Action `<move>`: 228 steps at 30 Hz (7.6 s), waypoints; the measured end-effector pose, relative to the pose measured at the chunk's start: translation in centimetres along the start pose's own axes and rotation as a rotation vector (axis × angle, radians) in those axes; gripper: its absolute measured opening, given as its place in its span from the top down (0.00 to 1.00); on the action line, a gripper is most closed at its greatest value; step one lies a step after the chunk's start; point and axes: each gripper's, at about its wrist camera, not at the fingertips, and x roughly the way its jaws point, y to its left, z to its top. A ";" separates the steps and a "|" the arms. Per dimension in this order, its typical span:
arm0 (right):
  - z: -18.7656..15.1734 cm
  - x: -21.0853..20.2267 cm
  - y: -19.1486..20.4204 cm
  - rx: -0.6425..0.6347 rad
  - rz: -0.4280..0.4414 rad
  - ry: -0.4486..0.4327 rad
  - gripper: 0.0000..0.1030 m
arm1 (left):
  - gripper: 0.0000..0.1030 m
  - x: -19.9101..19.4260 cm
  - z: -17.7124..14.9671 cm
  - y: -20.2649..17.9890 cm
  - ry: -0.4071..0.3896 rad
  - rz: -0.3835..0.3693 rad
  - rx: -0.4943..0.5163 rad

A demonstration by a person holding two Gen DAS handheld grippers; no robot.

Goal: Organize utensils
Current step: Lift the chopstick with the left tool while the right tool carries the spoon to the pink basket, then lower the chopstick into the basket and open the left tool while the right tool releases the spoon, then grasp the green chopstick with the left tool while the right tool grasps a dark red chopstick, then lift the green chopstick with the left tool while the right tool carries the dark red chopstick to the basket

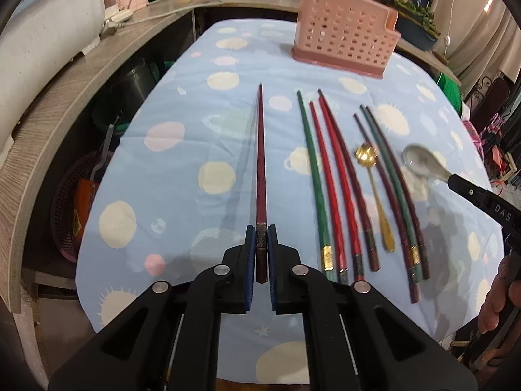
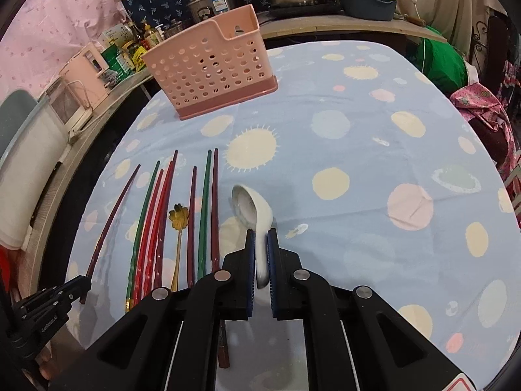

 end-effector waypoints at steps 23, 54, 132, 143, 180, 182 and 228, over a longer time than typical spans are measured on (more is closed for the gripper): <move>16.4 -4.2 1.0 0.005 0.017 -0.289 0.94 | 0.93 -12.5 22.1 -2.3 -0.494 -0.071 -0.001; 25.2 9.0 2.3 -0.021 -0.012 -0.223 0.93 | 0.92 -3.9 33.4 -5.5 -0.528 -0.094 -0.029; -8.0 0.2 3.3 -0.146 0.044 0.115 0.91 | 0.55 1.5 -1.9 -3.1 0.049 -0.071 0.026; -8.0 0.2 3.2 -0.145 0.045 0.115 0.91 | 0.56 2.3 -2.4 -3.2 0.068 -0.050 0.036; -7.6 0.2 2.9 -0.129 0.064 0.110 0.90 | 0.93 2.7 -2.8 -3.7 0.067 -0.076 0.067; -7.6 0.2 3.2 -0.138 0.061 0.108 0.90 | 0.93 2.7 -2.8 -3.7 0.067 -0.076 0.068; 7.3 -11.0 2.4 -0.068 0.115 -0.304 0.92 | 0.93 -12.0 12.4 -2.1 -0.375 -0.143 -0.021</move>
